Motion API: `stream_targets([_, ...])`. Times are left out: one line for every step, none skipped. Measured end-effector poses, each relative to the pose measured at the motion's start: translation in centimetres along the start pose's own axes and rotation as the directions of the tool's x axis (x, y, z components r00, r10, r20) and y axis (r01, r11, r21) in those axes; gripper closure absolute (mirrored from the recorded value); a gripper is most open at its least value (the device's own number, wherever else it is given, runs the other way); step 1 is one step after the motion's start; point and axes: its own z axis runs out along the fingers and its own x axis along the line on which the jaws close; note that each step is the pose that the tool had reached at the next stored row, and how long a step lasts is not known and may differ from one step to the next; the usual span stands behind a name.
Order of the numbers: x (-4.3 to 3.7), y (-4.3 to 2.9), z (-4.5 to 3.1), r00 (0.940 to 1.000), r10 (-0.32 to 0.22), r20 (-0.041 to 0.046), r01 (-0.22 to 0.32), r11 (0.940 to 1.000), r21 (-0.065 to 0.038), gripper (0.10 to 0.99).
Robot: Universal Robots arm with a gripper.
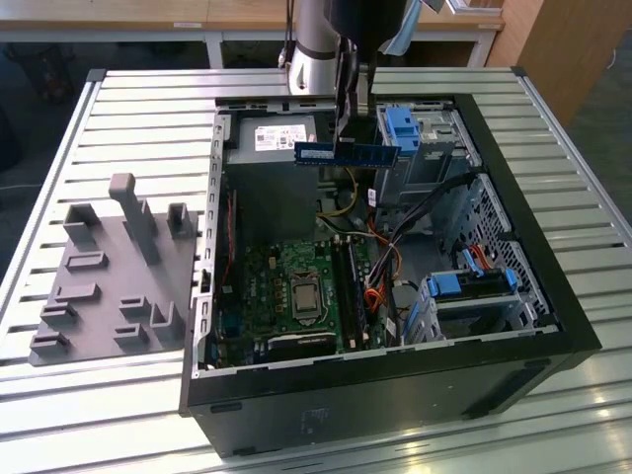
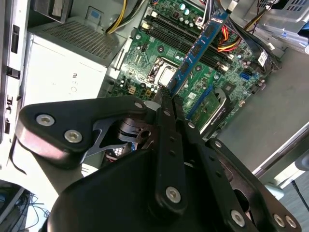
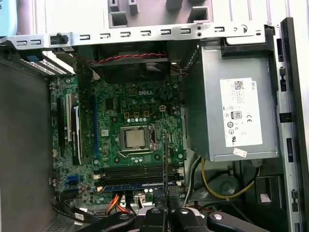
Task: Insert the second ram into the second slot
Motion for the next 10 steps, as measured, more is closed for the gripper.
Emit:
stream_targets([0.0, 0.0, 0.0, 1.0, 0.001, 0.0001, -0.001, 1.0, 0.0, 0.949])
stream_targets([0.0, 0.0, 0.0, 1.0, 0.003, 0.0001, -0.003, 1.0, 0.0, 0.949])
stream_targets([0.0, 0.0, 0.0, 1.0, 0.004, 0.0001, -0.004, 1.0, 0.0, 0.949])
stream_targets([0.0, 0.0, 0.0, 1.0, 0.005, 0.0002, -0.005, 1.0, 0.0, 0.949])
stream_targets([0.0, 0.0, 0.0, 1.0, 0.006, 0.0002, -0.006, 1.0, 0.0, 0.949])
stream_targets([0.0, 0.0, 0.0, 1.0, 0.007, 0.0003, -0.007, 1.0, 0.0, 0.949])
stream_targets([0.0, 0.0, 0.0, 1.0, 0.008, 0.0003, -0.008, 1.0, 0.0, 0.949])
stream_targets([0.0, 0.0, 0.0, 1.0, 0.009, 0.0004, -0.009, 1.0, 0.0, 0.949])
stream_targets([0.0, 0.0, 0.0, 1.0, 0.01, 0.0004, -0.01, 1.0, 0.0, 0.949])
stream_targets([0.0, 0.0, 0.0, 0.9999, 0.011, 0.0004, -0.011, 0.9999, 0.0, 0.949])
